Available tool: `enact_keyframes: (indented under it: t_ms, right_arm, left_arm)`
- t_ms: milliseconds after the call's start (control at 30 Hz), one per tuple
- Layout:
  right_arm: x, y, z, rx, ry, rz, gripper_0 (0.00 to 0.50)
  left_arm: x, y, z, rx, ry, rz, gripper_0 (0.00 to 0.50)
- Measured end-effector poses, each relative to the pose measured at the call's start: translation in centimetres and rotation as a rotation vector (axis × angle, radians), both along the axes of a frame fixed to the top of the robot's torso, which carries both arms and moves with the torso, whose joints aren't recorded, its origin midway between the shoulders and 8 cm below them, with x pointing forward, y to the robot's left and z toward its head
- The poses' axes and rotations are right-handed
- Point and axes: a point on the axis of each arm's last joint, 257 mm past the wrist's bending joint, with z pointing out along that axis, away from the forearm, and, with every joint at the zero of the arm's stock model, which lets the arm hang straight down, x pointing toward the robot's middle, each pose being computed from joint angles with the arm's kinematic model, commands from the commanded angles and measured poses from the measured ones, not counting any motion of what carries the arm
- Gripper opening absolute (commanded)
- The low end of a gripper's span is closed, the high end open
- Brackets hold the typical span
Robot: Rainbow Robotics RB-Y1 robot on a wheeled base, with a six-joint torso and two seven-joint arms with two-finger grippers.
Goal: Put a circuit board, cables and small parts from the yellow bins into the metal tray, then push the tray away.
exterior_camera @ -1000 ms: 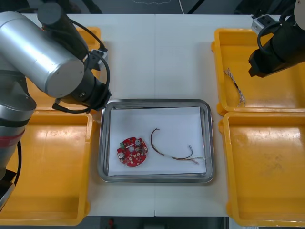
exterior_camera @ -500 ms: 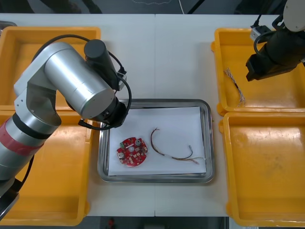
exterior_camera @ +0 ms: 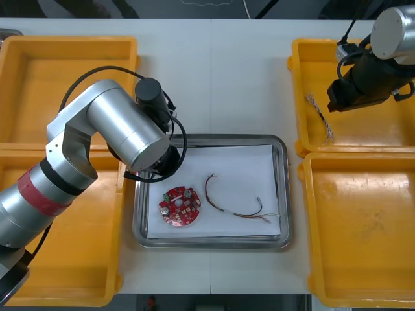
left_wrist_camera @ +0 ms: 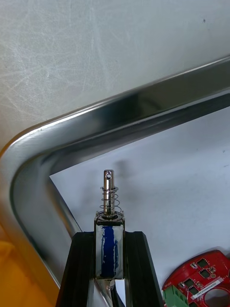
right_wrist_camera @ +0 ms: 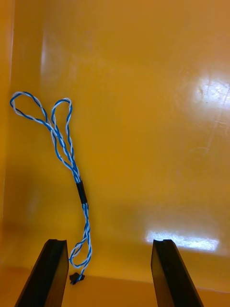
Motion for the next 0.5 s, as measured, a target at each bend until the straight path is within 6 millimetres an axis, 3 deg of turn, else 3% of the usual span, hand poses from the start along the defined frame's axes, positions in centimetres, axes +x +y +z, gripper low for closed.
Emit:
enact_keyframes:
  t_ms: [67,100,133,233,300,500]
  right_arm:
    - [0.1,0.1,-0.7,0.009,0.007,-0.005,0.5]
    - [0.2,0.1,-1.0,0.013,0.01,-0.008,0.5]
    - [0.3,0.1,-1.3,0.017,0.012,-0.01,0.5]
    - [0.5,0.4,-2.3,0.031,0.017,-0.015,0.5]
    - [0.6,0.7,-2.9,0.04,0.023,-0.016,0.5]
    - [0.9,1.3,-3.6,0.048,0.019,-0.013,0.5]
  left_arm:
    - [-0.1,-0.1,-0.2,0.005,0.003,-0.005,0.057]
    - [-0.2,-0.2,-0.3,0.008,0.005,-0.008,0.134]
    - [-0.3,-0.2,-0.4,0.01,0.006,-0.01,0.261]
    - [-0.5,-0.3,-0.6,0.011,0.009,-0.011,0.444]
    - [-0.5,-0.3,-0.6,0.006,0.009,-0.001,0.5]
    - [-0.5,-0.4,-0.6,-0.011,0.008,0.03,0.5]
